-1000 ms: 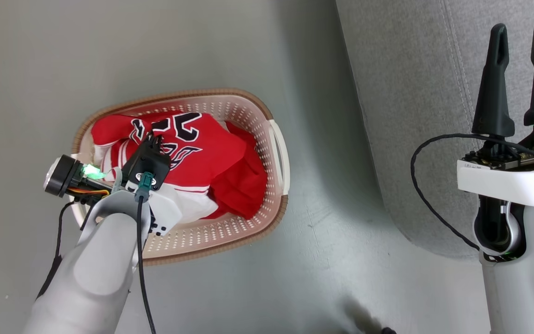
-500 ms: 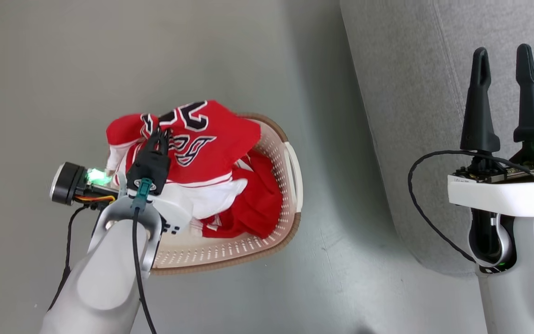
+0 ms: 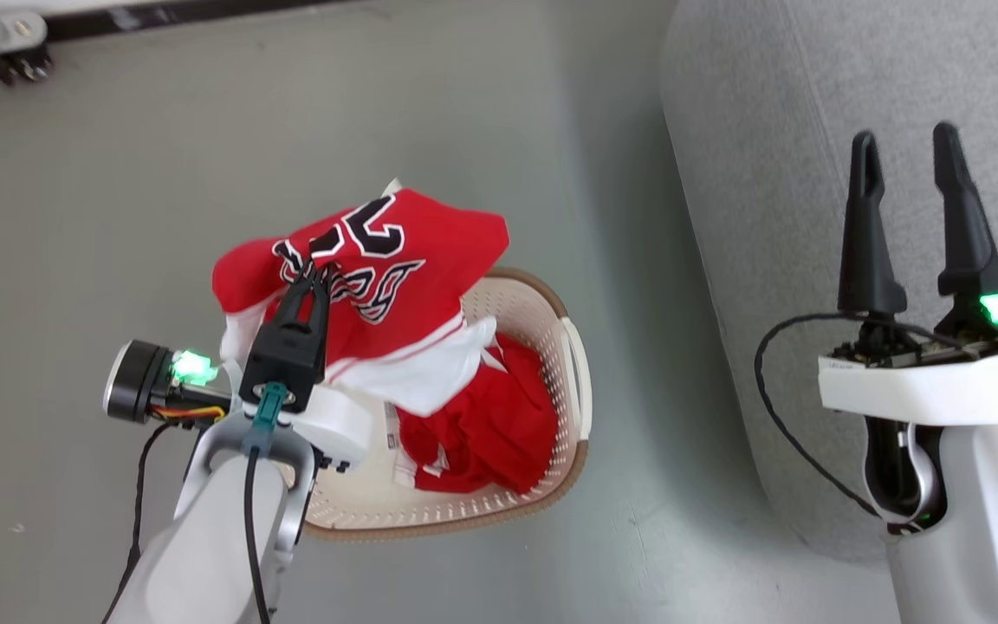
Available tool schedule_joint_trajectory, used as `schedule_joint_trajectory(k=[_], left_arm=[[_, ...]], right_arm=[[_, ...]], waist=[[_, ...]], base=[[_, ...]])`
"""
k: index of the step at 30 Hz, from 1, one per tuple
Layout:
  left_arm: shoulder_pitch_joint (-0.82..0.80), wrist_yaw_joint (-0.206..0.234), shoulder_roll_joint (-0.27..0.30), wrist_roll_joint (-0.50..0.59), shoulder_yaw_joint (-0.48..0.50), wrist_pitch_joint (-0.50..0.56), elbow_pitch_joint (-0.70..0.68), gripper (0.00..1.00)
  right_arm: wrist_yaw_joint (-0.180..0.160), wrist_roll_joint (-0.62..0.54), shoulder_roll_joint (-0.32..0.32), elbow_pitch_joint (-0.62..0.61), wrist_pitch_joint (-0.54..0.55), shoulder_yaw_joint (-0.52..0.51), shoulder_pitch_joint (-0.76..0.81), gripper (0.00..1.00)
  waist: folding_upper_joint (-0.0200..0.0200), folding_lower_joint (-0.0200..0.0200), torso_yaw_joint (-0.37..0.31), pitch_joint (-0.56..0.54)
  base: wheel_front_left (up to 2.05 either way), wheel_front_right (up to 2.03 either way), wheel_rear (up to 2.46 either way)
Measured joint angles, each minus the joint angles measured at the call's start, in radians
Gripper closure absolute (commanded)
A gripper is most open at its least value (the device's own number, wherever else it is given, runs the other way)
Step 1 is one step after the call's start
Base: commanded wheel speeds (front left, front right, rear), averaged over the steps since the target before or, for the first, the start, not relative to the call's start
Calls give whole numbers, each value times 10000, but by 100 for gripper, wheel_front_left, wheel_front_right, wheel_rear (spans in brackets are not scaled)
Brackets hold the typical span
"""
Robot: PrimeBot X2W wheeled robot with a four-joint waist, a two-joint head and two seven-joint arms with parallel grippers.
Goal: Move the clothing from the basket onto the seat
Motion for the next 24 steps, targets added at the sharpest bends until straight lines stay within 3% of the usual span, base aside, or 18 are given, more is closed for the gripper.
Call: schedule_joint_trajectory(k=[24], left_arm=[[1394, -48, 393, -86, -268, 0, -1835, 100]], right_arm=[[0, -320, -267, 702, 0, 330, 1403, 0]], waist=[[0, 0, 815, -2475]], base=[[0, 0, 0]])
